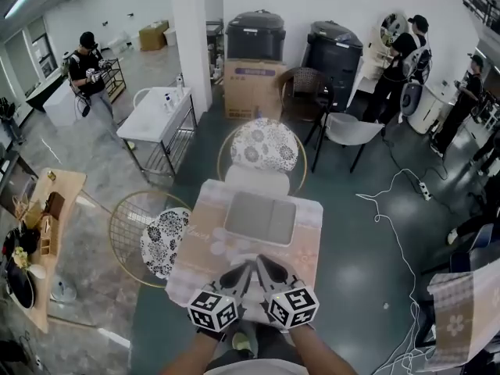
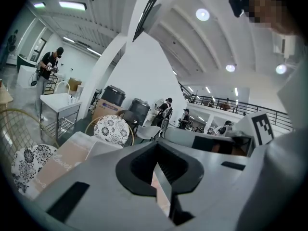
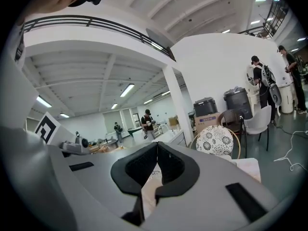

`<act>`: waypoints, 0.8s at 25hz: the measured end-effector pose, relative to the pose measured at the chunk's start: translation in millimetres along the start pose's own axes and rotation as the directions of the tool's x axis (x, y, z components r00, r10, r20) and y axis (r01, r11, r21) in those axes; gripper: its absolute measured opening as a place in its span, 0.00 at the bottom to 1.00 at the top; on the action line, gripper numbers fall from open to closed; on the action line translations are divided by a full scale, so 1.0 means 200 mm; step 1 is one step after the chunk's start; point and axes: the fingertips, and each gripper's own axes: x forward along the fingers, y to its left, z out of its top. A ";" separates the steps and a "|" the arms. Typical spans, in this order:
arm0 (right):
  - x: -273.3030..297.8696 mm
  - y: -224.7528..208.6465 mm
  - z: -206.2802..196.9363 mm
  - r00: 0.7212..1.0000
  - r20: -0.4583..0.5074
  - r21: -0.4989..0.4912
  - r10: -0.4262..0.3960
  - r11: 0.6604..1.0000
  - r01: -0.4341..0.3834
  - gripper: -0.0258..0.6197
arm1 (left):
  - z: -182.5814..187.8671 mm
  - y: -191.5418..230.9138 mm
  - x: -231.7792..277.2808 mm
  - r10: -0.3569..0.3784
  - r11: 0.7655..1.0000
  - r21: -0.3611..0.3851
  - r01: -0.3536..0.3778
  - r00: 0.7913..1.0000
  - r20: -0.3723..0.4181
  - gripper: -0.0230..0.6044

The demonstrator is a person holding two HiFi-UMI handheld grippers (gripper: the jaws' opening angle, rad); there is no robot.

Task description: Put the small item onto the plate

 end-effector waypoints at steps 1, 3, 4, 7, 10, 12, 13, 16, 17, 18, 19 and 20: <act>-0.01 0.01 0.03 1.000 0.009 -0.005 -0.002 1.000 0.002 0.06 | 0.03 -0.02 -0.01 -0.003 1.000 0.009 0.002 1.000 0.007 0.04; -0.03 0.03 0.07 1.000 0.027 -0.013 0.000 1.000 0.001 0.06 | 0.08 -0.05 -0.03 -0.003 0.999 0.032 0.003 1.000 0.027 0.04; -0.04 0.04 0.09 0.999 0.034 -0.017 0.001 1.000 -0.001 0.06 | 0.10 -0.07 -0.04 -0.003 0.999 0.043 0.002 0.999 0.037 0.04; -0.09 0.06 0.15 0.998 0.055 -0.032 0.002 0.999 0.000 0.06 | 0.15 -0.12 -0.07 -0.003 0.998 0.066 -0.001 0.998 0.068 0.04; -0.10 0.06 0.20 0.997 0.078 -0.044 0.003 0.999 0.001 0.06 | 0.22 -0.15 -0.07 0.002 0.996 0.084 -0.010 0.996 0.093 0.04; -0.10 0.07 0.22 0.997 0.078 -0.049 0.008 0.999 -0.004 0.06 | 0.24 -0.16 -0.07 0.007 0.996 0.088 -0.016 0.995 0.101 0.04; -0.10 0.07 0.22 0.997 0.076 -0.053 0.010 0.999 -0.005 0.06 | 0.24 -0.17 -0.08 0.007 0.996 0.088 -0.016 0.995 0.103 0.04; -0.11 0.08 0.23 0.997 0.079 -0.061 0.011 0.998 -0.006 0.06 | 0.25 -0.19 -0.09 0.001 0.995 0.098 -0.012 0.994 0.109 0.04; -0.12 0.08 0.24 0.997 0.083 -0.062 0.012 0.998 -0.007 0.06 | 0.26 -0.20 -0.09 0.000 0.995 0.103 -0.012 0.994 0.111 0.04; -0.12 0.09 0.24 0.996 0.086 -0.064 0.014 0.998 -0.009 0.06 | 0.26 -0.20 -0.09 0.001 0.994 0.106 -0.013 0.993 0.114 0.04; -0.12 0.09 0.24 0.996 0.088 -0.066 0.016 0.998 -0.010 0.06 | 0.26 -0.20 -0.10 0.003 0.994 0.106 -0.015 0.993 0.117 0.04; -0.13 0.10 0.24 0.996 0.089 -0.068 0.017 0.998 -0.011 0.06 | 0.27 -0.20 -0.10 0.005 0.994 0.106 -0.018 0.993 0.118 0.04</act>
